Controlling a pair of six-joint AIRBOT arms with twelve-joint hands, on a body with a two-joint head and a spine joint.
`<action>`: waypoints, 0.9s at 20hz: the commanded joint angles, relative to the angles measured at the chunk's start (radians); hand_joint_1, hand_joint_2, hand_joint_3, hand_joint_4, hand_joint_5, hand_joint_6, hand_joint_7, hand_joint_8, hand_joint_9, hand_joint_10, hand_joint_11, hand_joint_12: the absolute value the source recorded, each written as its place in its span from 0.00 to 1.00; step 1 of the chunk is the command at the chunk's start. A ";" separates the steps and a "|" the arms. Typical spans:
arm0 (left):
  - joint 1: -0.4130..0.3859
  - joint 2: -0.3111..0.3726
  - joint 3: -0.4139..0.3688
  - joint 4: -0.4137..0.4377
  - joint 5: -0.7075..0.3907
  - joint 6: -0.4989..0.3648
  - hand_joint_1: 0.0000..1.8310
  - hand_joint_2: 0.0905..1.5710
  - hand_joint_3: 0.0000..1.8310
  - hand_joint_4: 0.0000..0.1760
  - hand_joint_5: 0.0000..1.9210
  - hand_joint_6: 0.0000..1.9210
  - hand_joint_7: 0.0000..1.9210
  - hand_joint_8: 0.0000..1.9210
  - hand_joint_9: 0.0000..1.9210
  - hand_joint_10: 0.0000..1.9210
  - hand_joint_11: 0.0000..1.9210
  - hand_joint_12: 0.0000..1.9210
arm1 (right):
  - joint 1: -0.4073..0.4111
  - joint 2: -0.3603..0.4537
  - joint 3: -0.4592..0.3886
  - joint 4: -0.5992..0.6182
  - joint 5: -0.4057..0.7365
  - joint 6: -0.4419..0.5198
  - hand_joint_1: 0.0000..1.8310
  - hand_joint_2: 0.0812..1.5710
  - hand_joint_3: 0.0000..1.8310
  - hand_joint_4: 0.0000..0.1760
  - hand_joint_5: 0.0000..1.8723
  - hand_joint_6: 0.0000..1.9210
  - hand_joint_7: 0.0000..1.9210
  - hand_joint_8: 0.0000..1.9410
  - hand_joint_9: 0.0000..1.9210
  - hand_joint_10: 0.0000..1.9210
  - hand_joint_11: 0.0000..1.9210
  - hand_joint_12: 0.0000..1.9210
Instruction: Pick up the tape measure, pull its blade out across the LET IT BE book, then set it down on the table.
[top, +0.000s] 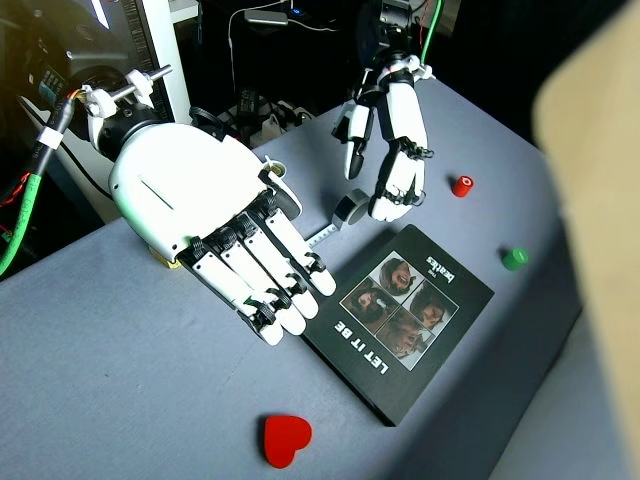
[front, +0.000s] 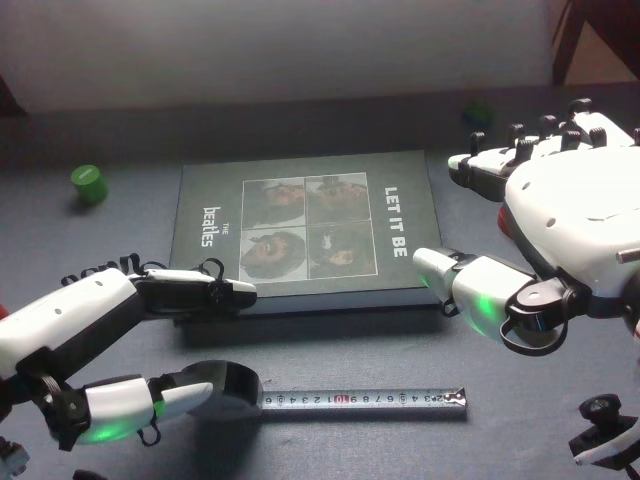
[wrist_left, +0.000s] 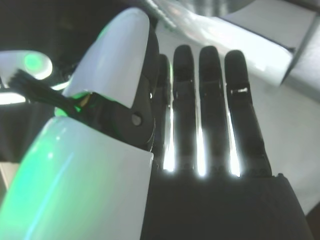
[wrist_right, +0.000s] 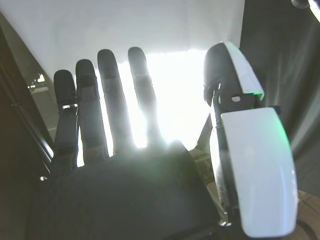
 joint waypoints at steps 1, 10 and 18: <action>-0.003 -0.007 0.005 0.012 -0.086 -0.006 0.67 0.72 0.00 0.00 0.30 0.00 0.32 0.00 0.30 0.00 0.14 0.39 | 0.011 0.004 -0.004 -0.099 0.048 0.009 0.16 0.76 0.00 0.31 0.23 0.00 0.23 0.00 0.18 0.00 0.00 0.49; -0.047 -0.018 -0.007 -0.023 0.007 0.044 0.67 0.73 0.00 0.00 0.31 0.00 0.33 0.00 0.31 0.00 0.15 0.39 | 0.012 0.004 -0.004 -0.098 0.046 0.012 0.16 0.76 0.00 0.31 0.23 0.00 0.22 0.00 0.17 0.00 0.00 0.50; -0.053 -0.025 -0.014 -0.041 0.039 0.081 0.67 0.73 0.00 0.00 0.32 0.00 0.33 0.00 0.31 0.00 0.15 0.39 | 0.012 0.004 -0.004 -0.098 0.046 0.012 0.15 0.76 0.00 0.31 0.22 0.00 0.22 0.00 0.16 0.00 0.00 0.51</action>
